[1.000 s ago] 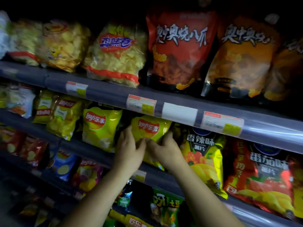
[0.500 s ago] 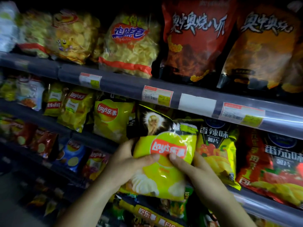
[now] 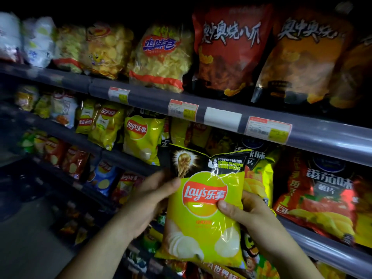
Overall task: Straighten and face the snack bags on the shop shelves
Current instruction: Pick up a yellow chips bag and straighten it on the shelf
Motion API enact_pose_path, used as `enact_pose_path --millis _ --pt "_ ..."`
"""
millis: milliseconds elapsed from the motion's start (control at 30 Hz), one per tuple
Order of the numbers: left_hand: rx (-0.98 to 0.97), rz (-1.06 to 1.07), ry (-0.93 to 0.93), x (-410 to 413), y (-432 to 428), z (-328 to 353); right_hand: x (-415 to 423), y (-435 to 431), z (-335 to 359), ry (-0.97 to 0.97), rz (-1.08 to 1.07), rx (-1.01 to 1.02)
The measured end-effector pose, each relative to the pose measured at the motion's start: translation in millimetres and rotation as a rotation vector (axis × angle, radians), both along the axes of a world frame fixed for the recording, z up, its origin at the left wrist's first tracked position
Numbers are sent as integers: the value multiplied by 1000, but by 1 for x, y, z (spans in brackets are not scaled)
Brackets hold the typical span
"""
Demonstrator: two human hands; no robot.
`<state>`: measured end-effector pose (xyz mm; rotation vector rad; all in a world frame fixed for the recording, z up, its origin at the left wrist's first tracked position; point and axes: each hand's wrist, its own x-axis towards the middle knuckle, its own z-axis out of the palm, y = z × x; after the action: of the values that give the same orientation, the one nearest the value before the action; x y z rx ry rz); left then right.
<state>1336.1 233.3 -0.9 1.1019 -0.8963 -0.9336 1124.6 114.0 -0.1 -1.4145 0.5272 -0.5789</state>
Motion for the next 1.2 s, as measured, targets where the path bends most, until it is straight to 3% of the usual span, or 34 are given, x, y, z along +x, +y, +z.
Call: enact_pose_path --millis 167,300,400,633,867,967,1100,1200 --pt "-129 328 -32 -29 -6 25 -13 5 11 11 63 -94" --pt "-75 390 -115 -55 1 28 -19 7 16 -66 -101 -81" --pt "-52 408 -193 -65 8 34 -31 6 20 -102 -82 -54" --pt "3 418 136 -79 13 34 -53 -5 10 -132 -27 -43" --pt "14 328 154 -74 12 26 -55 -11 6 -149 -12 67" --pt "71 363 45 -61 13 15 -47 -15 6 -145 -109 62" --pt "218 135 -208 -58 9 -4 -18 -11 12 -151 -266 -23" --pt "167 221 -290 -36 1 -8 10 -8 15 -115 -309 -139"
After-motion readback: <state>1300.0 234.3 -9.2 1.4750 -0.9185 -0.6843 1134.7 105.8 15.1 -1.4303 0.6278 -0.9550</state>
